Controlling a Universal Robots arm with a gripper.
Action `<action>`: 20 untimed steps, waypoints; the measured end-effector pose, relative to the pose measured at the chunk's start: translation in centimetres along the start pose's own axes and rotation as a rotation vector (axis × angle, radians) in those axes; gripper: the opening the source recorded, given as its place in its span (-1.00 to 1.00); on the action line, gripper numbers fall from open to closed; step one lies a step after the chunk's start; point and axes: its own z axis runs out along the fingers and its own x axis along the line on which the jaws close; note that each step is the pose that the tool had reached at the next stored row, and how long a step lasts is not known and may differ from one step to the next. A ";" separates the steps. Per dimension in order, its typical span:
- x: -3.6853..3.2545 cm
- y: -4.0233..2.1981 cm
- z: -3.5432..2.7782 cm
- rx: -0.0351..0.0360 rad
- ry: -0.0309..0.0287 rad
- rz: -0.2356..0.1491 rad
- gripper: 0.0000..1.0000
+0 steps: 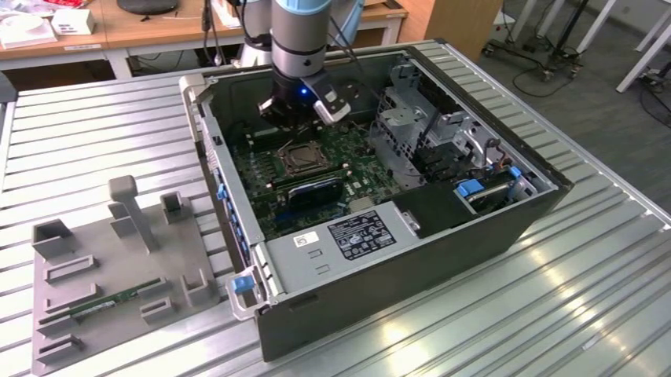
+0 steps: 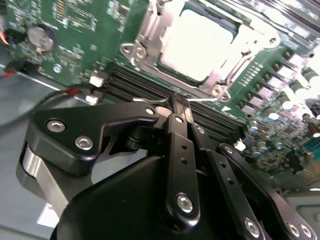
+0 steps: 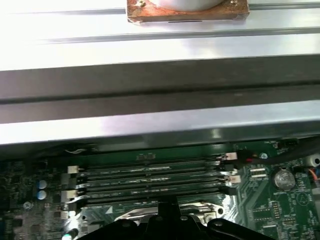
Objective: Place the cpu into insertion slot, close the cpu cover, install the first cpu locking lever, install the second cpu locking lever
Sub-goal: 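Install the first cpu locking lever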
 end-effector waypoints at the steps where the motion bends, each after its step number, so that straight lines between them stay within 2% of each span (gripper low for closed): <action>1: 0.18 -0.01 -0.01 -0.0001 -0.0012 0.000 -0.79; 6: 0.43 0.00 -0.16 -0.0006 -0.0053 -0.001 -0.79; 12: 0.59 0.12 -0.74 -0.0011 -0.0099 -0.002 -0.79; 15: 0.61 0.13 -0.77 -0.0019 -0.0120 -0.004 -0.79; 17: 0.62 0.13 -0.78 -0.0030 -0.0106 -0.012 -0.79; 20: 0.61 0.13 -0.79 -0.0047 -0.0037 -0.041 -0.79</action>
